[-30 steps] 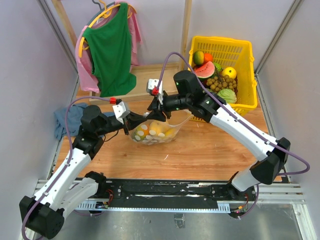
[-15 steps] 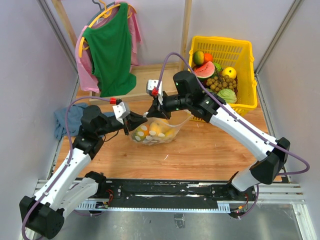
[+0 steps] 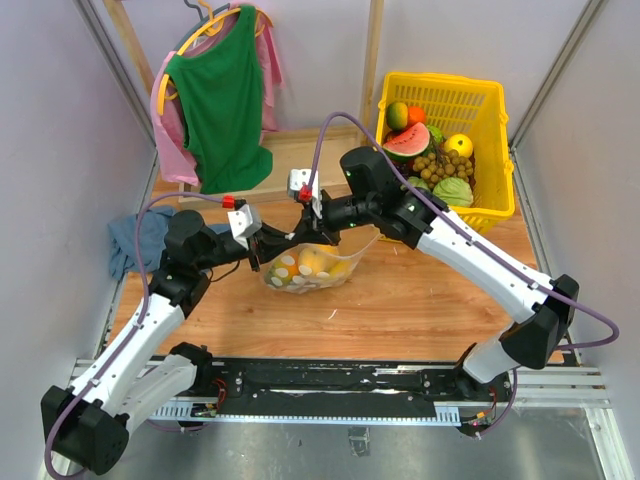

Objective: Place the food in the zip-top bag and seal the zipper
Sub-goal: Zip the zipper food storage bag at the center of the board.

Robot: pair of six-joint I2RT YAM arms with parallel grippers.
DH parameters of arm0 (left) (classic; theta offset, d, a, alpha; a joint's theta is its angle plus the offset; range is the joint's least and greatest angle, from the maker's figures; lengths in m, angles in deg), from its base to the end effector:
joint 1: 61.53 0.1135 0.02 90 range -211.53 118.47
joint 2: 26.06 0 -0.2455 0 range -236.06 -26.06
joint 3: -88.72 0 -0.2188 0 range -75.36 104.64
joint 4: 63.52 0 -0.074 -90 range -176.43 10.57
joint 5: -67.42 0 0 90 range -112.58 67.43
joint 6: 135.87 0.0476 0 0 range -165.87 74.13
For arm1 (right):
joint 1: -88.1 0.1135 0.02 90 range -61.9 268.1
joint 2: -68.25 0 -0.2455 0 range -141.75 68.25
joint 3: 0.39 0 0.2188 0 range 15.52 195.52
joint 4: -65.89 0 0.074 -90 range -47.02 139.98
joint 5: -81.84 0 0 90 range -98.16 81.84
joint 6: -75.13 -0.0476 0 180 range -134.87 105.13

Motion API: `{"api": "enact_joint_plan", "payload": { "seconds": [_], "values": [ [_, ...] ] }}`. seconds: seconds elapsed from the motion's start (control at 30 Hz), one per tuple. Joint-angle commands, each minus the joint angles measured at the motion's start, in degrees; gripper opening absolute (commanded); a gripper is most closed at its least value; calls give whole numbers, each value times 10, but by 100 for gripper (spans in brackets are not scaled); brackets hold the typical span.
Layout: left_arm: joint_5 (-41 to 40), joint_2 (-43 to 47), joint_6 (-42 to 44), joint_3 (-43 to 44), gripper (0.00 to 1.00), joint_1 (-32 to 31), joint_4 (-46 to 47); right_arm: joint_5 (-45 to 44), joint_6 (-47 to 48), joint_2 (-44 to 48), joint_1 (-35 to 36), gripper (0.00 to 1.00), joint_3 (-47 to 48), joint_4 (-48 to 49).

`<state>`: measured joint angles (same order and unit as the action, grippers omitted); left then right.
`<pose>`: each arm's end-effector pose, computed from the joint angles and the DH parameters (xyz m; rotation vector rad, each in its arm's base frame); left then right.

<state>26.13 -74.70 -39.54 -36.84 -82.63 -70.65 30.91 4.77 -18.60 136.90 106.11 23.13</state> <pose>0.1558 -0.0985 0.3174 1.0099 1.3126 -0.8702 0.1847 0.2565 0.3887 -1.4820 1.3623 0.9989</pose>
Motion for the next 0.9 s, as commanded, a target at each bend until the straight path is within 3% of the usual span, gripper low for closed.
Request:
{"api": "enact_joint_plan", "payload": {
  "seconds": [0.0, 0.37, 0.87],
  "values": [
    [25, -1, -9, -7, 2, -3, 31, 4, 23, -6, 12, 1, 23, -24],
    [1, 1, -50, -8, 0, -3, 47, -136, 73, 21, 11, 0, -4, -83],
    [-71, 3, -63, -7, 0, -2, 37, -243, 90, 66, -3, 1, -59, -109]
  ]
}}
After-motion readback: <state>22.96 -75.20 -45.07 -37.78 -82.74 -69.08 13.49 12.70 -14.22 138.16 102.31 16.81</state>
